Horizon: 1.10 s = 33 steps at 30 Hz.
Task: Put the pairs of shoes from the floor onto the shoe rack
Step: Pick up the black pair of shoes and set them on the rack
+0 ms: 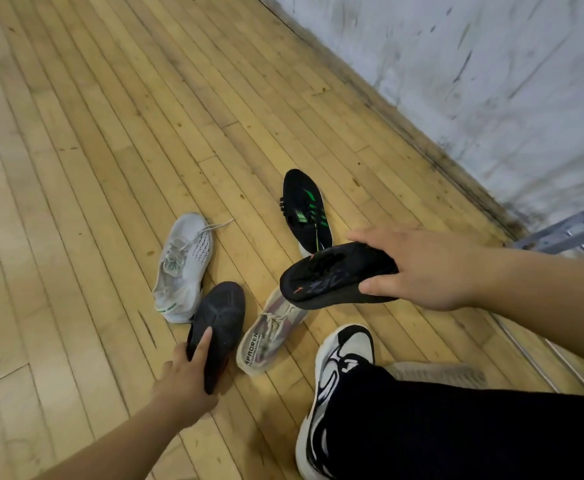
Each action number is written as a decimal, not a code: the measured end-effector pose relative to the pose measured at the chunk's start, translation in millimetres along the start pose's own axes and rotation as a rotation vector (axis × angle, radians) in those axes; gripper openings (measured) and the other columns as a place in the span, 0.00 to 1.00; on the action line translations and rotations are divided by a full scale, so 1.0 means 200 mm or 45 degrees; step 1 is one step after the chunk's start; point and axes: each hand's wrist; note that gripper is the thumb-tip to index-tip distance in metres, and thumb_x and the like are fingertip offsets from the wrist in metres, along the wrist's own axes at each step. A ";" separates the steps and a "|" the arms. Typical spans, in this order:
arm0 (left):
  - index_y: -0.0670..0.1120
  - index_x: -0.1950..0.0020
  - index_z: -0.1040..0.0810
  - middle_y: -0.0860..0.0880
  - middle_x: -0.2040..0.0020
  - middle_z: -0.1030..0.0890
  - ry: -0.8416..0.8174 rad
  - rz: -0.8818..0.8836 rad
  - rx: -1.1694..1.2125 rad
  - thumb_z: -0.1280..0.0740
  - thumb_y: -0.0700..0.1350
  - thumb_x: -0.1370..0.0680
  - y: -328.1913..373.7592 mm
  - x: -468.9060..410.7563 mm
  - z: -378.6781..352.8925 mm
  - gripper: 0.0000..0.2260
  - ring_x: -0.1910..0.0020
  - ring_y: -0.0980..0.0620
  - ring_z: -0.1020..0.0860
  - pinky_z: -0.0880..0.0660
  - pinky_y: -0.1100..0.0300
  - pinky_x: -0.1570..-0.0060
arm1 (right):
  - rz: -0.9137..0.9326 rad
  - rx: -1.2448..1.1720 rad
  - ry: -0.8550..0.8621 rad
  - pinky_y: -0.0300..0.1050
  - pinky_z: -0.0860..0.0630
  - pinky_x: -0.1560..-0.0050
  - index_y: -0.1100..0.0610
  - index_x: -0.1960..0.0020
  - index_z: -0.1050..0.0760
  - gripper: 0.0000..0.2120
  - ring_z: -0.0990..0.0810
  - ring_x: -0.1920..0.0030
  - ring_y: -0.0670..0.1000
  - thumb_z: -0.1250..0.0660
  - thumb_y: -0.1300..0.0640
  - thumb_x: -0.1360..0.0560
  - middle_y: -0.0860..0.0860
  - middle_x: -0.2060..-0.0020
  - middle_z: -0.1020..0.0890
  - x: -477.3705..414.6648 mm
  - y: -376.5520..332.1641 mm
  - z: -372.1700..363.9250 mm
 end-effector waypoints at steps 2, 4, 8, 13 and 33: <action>0.65 0.18 0.60 0.48 0.31 0.42 -0.048 -0.038 0.239 0.24 0.58 0.34 -0.01 0.03 0.03 0.56 0.39 0.46 0.29 0.23 0.55 0.41 | 0.002 0.000 0.008 0.56 0.25 0.36 0.30 0.23 0.50 0.36 0.24 0.36 0.53 0.37 0.30 0.26 0.47 0.32 0.27 0.03 -0.04 -0.03; 0.66 0.18 0.54 0.49 0.33 0.38 -0.114 -0.075 0.517 0.21 0.56 0.34 -0.03 0.05 0.05 0.55 0.39 0.47 0.28 0.25 0.56 0.39 | 0.009 0.015 0.024 0.57 0.24 0.40 0.30 0.23 0.49 0.36 0.23 0.40 0.54 0.38 0.29 0.27 0.48 0.36 0.26 0.06 -0.09 -0.07; 0.70 0.19 0.59 0.46 0.29 0.23 -0.239 0.043 1.269 0.23 0.41 0.27 -0.09 0.13 0.12 0.54 0.38 0.45 0.18 0.22 0.41 0.37 | 0.077 0.016 0.044 0.54 0.26 0.39 0.31 0.22 0.49 0.36 0.26 0.38 0.52 0.36 0.32 0.25 0.46 0.39 0.28 0.13 -0.21 -0.15; 0.68 0.19 0.62 0.44 0.27 0.25 0.007 0.187 0.851 0.32 0.40 0.20 -0.18 0.27 0.18 0.46 0.42 0.48 0.19 0.18 0.53 0.50 | 0.274 0.040 -0.010 0.45 0.29 0.43 0.30 0.24 0.47 0.33 0.28 0.40 0.44 0.33 0.38 0.22 0.37 0.43 0.35 0.23 -0.33 -0.18; 0.66 0.17 0.52 0.59 0.21 0.43 0.022 -0.933 0.376 0.25 0.67 0.30 0.79 0.43 0.89 0.49 0.23 0.59 0.43 0.42 0.58 0.25 | 0.104 -0.164 0.184 0.41 0.31 0.38 0.33 0.22 0.43 0.35 0.28 0.36 0.42 0.30 0.38 0.23 0.36 0.31 0.28 0.49 -0.10 0.11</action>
Point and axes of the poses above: each hand's wrist, its own x-axis away from the middle knuckle, its own z-axis out of the back of the hand, y = z × x
